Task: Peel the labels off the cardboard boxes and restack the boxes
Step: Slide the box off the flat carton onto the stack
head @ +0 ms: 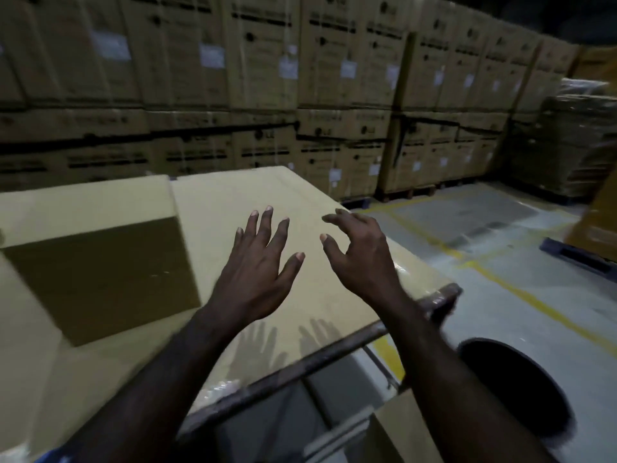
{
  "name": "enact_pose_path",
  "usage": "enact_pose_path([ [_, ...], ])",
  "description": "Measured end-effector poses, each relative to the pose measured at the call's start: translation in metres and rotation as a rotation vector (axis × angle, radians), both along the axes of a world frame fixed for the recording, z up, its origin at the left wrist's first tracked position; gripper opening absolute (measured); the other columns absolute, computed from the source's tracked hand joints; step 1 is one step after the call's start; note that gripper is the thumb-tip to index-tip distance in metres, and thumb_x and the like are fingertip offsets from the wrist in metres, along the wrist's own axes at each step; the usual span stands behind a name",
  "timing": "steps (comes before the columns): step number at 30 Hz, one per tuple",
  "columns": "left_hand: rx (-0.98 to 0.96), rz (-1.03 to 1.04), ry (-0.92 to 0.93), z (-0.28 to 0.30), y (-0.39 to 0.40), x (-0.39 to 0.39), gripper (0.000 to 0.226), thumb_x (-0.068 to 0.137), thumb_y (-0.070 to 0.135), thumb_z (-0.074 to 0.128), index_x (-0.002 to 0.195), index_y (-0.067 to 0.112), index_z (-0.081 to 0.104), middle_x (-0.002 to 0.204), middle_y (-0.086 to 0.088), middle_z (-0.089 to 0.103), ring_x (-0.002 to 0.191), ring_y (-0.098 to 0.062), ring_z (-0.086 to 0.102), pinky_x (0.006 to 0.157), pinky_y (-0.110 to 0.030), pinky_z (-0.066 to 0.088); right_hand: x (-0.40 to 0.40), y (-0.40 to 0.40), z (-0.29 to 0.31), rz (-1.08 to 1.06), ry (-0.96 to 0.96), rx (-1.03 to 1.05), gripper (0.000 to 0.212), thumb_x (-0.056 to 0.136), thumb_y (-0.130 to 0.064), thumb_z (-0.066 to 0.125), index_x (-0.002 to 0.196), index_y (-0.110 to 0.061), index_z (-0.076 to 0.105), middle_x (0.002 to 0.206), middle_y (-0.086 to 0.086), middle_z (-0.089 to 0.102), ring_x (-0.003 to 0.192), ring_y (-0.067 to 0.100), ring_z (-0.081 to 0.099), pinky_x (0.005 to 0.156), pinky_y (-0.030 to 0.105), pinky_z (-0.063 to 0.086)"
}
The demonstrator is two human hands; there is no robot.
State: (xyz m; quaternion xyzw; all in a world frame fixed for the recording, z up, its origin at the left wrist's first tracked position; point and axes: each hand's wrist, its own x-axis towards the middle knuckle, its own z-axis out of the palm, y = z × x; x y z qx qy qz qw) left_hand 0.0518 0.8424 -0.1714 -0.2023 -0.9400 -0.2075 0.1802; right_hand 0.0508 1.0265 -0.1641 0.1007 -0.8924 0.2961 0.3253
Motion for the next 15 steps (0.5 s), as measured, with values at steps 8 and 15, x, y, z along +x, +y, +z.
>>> enact_pose_path([
  [8, -0.034, 0.181, 0.036, 0.017, -0.188, -0.022, 0.067, 0.098, 0.054, 0.029, 0.155, 0.025, 0.006, 0.162, 0.000, -0.012, 0.147, -0.016, -0.018, 0.119, -0.036, -0.007, -0.046, -0.184, 0.011, 0.149, 0.005, -0.015, 0.033, 0.091, -0.027, 0.063, 0.123, -0.021, 0.064, 0.133, 0.002, 0.061, 0.129, 0.018, 0.045, 0.104, 0.033, 0.041],
  [15, -0.105, 0.328, -0.033, 0.014, -0.288, -0.045, 0.069, 0.098, 0.056, 0.027, 0.155, 0.024, 0.005, 0.162, -0.004, -0.011, 0.148, -0.021, -0.015, 0.120, -0.041, -0.005, -0.074, -0.288, 0.019, 0.226, -0.114, 0.063, 0.039, 0.095, -0.036, 0.057, 0.131, -0.023, 0.057, 0.135, -0.003, 0.057, 0.131, 0.017, 0.041, 0.100, 0.037, 0.043],
])
